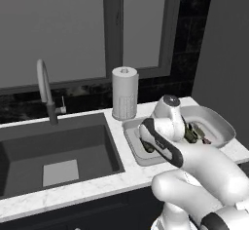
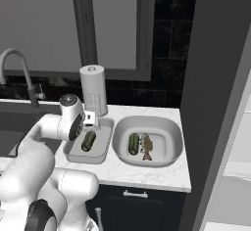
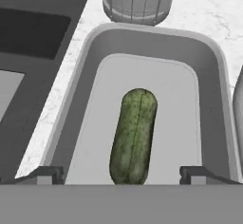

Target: Place one cucumber and one fish in each tupperware on the nearby counter, to pack two identical lunches.

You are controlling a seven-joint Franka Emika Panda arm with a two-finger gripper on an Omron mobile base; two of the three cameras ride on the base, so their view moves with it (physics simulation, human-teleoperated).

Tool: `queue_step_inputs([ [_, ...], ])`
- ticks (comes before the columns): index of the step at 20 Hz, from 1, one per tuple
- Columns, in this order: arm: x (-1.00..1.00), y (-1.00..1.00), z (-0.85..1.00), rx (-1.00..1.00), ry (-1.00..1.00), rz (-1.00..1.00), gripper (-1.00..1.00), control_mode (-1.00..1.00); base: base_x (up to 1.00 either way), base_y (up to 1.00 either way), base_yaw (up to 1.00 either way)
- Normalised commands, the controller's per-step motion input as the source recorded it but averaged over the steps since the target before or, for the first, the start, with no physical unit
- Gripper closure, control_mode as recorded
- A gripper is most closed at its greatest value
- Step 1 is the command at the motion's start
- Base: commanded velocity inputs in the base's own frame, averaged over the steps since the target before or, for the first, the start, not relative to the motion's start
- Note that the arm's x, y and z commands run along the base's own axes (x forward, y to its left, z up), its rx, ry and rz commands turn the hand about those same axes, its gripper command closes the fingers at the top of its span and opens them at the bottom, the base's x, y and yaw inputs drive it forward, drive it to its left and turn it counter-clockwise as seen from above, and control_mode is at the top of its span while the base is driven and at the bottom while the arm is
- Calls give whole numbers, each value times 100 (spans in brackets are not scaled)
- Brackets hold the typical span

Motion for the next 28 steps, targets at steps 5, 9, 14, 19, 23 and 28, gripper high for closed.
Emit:
queue_step_inputs([
  [5,-85,0,100,0,-10,0,-100,-100,0,0,0],
  [9,-80,0,100,0,-10,0,-100,-100,0,0,0],
  [14,-66,0,97,0,-1,0,-100,-100,0,0,0],
  [19,-59,-5,63,0,0,-1,-100,-100,0,0,0],
  [23,-85,-24,3,0,-5,0,-100,-100,0,0,0],
  [28,-57,-19,5,0,-3,0,-100,100,-40,-25,-1],
])
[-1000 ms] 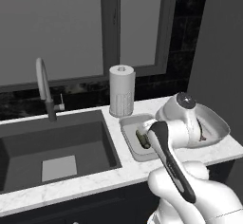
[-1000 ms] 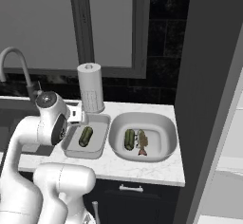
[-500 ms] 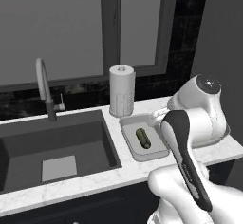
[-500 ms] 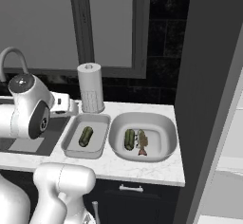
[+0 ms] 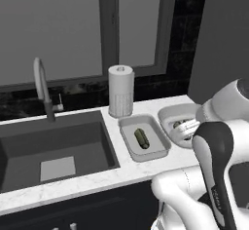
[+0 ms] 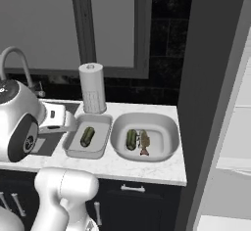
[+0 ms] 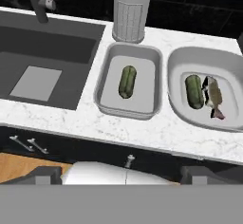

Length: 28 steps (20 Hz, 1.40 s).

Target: Place one cucumber and one fish in each tupperware on the nearby counter, to pack two identical lunches.

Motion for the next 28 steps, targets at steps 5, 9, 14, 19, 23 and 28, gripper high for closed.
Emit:
queue_step_inputs([
  [5,0,0,0,0,0,0,-100,100,-100,-98,-2],
  [9,0,0,0,0,0,0,-100,100,-64,-100,-5],
  [14,0,0,0,0,0,0,-100,100,13,-100,-1],
  [19,0,0,0,0,0,0,-100,100,17,-92,0],
  [23,0,0,0,0,0,0,-100,100,39,-59,-3],
  [28,0,0,0,0,0,0,-100,100,50,-16,-4],
])
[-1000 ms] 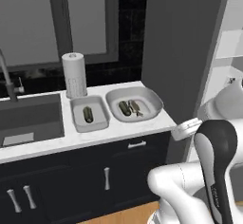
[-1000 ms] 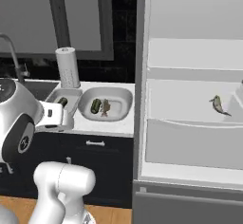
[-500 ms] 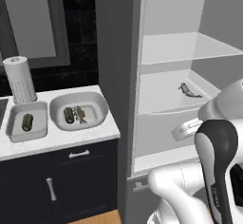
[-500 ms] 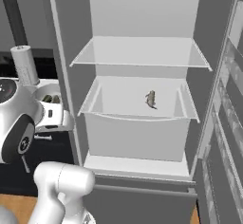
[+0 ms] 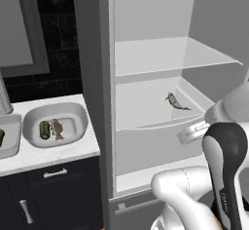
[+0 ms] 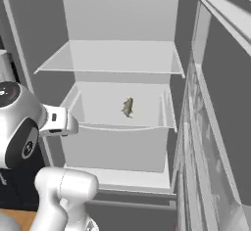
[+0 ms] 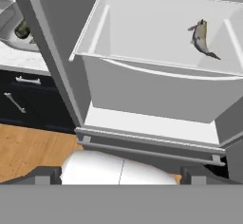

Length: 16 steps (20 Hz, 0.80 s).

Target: Place one cucumber and one fish in each tupperware on the nearby counter, to pack two identical lunches.

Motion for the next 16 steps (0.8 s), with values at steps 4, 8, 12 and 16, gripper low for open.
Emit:
queue_step_inputs([
  [4,0,0,0,0,0,0,-100,100,47,-32,-5],
  [8,0,0,0,0,0,0,-100,100,9,-72,-11],
  [12,0,0,0,0,0,0,-100,100,40,-23,-22],
  [16,0,0,0,0,0,0,-100,100,79,-4,-14],
])
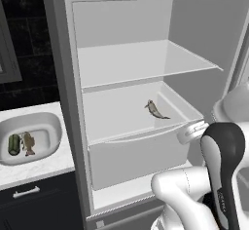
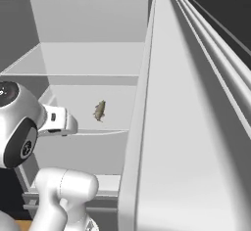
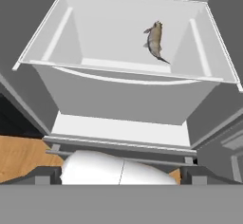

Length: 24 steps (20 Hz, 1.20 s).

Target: Place one cucumber and one fish in each tupperware on the nearby counter, to pack two identical lunches.

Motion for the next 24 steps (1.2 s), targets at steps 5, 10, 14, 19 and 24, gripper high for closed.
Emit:
queue_step_inputs([
  [5,96,-3,0,0,0,-1,-100,-100,0,0,0],
  [10,94,-12,-22,3,0,2,-100,-100,0,0,0],
  [14,96,0,-49,0,0,1,-100,-100,0,0,0],
  [19,77,0,-42,0,0,2,-100,-100,0,0,0],
  [24,70,-7,-19,0,0,2,-100,-100,0,0,0],
])
